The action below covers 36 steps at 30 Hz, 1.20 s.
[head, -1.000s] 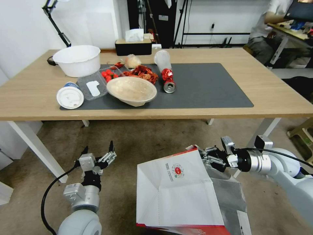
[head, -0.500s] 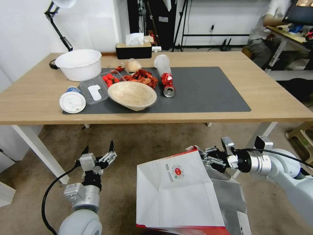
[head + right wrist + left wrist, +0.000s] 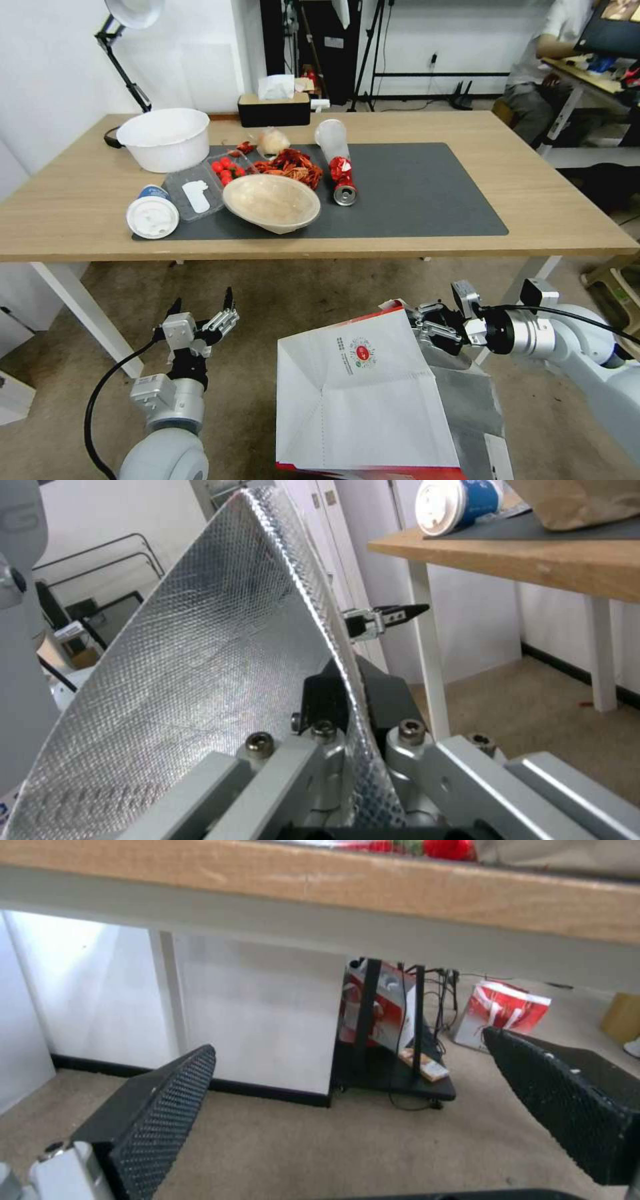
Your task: Pick up the food delivery bag from the floor and place it on the table.
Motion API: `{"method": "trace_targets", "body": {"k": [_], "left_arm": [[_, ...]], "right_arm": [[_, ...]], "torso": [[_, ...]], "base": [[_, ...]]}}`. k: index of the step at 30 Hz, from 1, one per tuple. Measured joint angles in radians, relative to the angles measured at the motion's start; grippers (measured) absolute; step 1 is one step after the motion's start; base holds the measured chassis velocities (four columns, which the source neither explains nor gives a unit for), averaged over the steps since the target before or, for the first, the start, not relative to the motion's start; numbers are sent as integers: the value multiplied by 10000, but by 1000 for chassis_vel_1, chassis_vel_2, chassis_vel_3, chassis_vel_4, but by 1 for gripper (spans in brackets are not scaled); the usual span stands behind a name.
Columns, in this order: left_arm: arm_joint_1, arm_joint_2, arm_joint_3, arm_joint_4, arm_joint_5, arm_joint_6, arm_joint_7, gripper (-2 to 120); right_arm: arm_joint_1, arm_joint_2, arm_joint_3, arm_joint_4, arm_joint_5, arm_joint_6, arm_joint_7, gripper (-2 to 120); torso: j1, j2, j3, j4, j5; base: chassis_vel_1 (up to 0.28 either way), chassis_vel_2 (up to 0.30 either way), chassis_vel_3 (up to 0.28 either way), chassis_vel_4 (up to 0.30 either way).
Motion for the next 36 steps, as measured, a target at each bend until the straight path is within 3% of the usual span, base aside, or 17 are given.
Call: {"method": "trace_targets", "body": {"k": [36], "left_arm": [[-7,19,5,-6,42,-28,40,100]], "right_arm": [[29,36,1,5,22,-2,41,0]], "torso": [[656,1581,925,0,0]], "base": [[0,0,0,0]]}}
